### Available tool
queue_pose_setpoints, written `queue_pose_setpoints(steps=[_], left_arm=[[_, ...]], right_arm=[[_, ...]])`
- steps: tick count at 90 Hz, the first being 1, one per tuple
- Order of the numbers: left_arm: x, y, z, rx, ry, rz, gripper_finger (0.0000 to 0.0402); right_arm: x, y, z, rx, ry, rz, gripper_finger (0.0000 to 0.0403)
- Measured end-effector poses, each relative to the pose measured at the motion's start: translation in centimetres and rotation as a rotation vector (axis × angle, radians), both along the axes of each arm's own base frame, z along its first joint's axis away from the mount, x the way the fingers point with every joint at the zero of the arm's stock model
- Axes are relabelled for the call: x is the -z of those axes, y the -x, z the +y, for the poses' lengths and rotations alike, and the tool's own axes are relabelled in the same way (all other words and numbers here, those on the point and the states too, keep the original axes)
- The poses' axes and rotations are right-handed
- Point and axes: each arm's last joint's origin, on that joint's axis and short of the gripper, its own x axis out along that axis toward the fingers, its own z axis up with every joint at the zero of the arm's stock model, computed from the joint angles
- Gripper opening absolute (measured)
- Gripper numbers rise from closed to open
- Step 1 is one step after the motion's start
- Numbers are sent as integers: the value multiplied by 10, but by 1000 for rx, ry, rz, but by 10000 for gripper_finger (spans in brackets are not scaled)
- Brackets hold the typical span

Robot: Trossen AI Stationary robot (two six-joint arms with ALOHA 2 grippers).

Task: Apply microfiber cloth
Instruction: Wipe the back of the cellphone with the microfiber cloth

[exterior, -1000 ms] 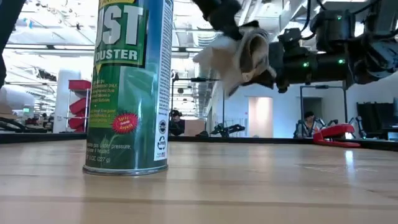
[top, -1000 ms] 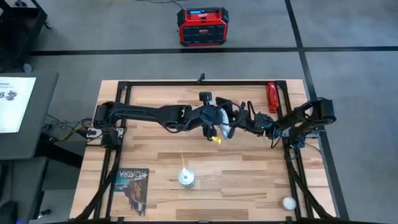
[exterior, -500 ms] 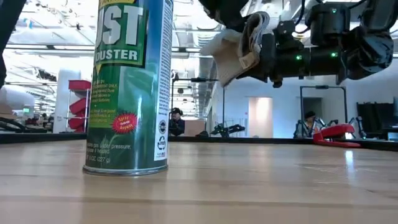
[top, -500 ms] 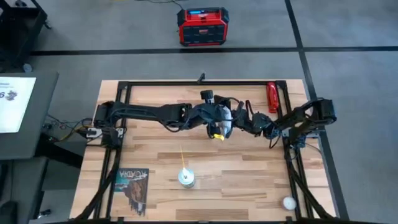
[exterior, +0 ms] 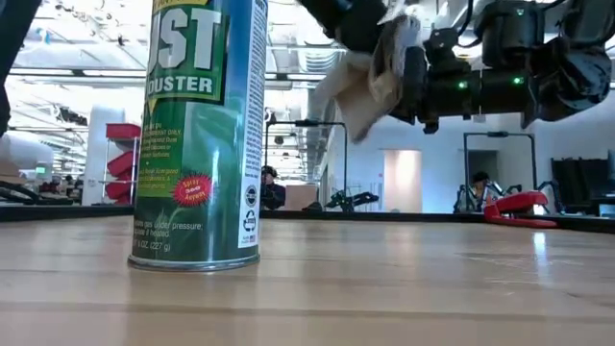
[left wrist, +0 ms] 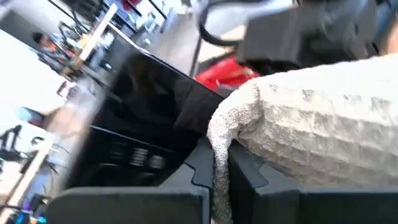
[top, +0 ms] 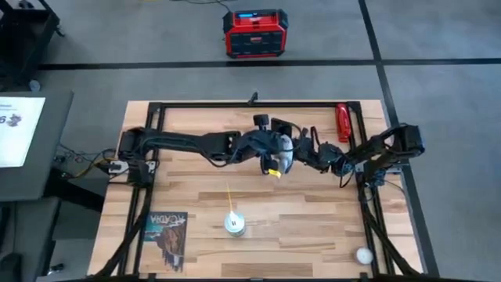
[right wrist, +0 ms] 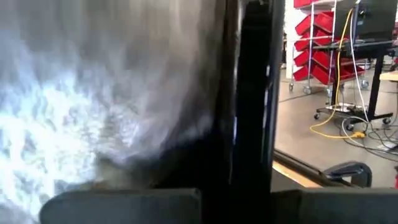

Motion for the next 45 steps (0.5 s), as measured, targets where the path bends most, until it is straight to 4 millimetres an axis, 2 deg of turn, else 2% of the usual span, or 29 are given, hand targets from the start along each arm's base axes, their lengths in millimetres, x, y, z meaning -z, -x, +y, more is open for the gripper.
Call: queue_pose_setpoints(steps=[12,21,33,45], left_arm=[[-19,5,3,-8,-29,-48,0],[-22,7,3,-12,-35,-55,0],[-17,7,3,-17,2,-58,0],[1,7,2,-30,69,-60,0]], right_arm=[[3,0,0,-2,-4,24,10],[4,0,1,-4,-9,36,10],[6,0,1,-5,-14,48,10],[7,0,1,-4,-2,64,10]])
